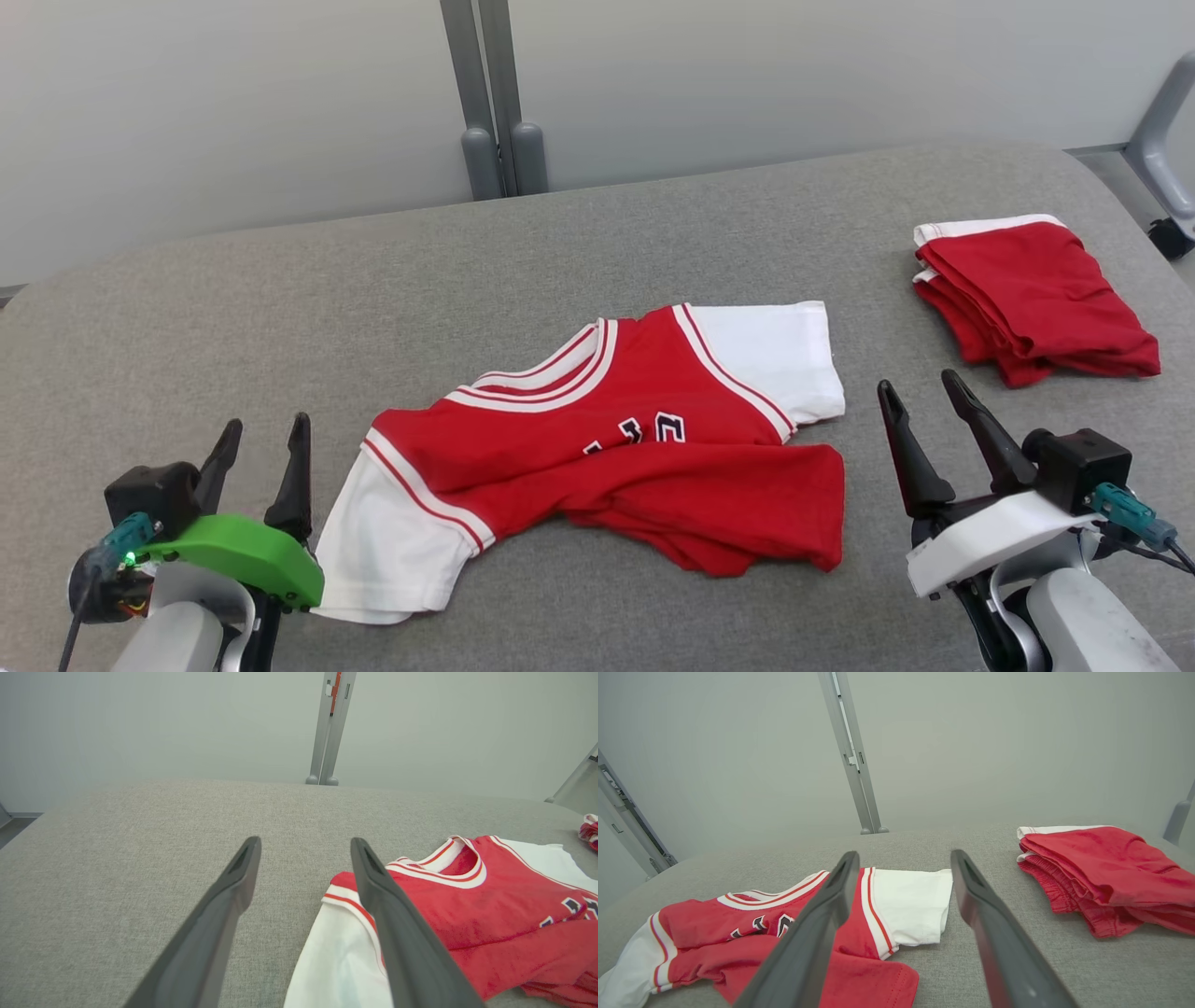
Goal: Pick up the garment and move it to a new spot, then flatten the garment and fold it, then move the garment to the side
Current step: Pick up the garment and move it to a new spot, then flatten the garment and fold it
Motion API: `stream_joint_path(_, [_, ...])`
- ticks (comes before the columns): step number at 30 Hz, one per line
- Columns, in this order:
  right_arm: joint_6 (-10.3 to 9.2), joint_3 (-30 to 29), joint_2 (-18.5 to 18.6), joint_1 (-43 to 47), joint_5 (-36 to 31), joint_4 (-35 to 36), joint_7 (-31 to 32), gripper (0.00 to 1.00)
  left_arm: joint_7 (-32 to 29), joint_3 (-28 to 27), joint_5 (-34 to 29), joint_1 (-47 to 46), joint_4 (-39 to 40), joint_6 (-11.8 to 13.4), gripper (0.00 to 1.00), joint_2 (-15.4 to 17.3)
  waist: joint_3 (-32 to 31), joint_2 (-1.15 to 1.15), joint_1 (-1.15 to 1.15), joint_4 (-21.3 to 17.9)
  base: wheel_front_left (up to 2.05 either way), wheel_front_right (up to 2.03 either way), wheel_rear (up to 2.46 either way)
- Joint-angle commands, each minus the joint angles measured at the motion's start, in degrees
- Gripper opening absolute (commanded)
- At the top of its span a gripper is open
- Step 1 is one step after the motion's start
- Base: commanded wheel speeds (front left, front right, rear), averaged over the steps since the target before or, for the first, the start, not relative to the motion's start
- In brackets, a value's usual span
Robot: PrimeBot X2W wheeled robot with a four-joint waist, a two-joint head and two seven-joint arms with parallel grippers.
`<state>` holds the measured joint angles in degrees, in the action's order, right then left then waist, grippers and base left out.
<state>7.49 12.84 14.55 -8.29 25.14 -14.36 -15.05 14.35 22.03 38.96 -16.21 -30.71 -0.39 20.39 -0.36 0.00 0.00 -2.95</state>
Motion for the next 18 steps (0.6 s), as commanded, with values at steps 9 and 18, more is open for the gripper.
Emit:
stream_joint_path(9, [0.01,-2.5,-0.6,3.6,0.0,1.3,-0.1,1.0,0.8,-8.3,-13.5,12.6,22.2,6.6,1.0,-2.6,-0.3,0.0,0.0,0.8,0.0,0.0,0.0])
stream_joint_path(18, [0.01,-2.6,0.1,3.3,-0.1,1.1,-0.1,1.0,0.9,-12.0,-18.7,17.4,25.5,4.6,1.0,-7.6,0.2,0.0,0.0,1.4,0.0,0.0,0.0])
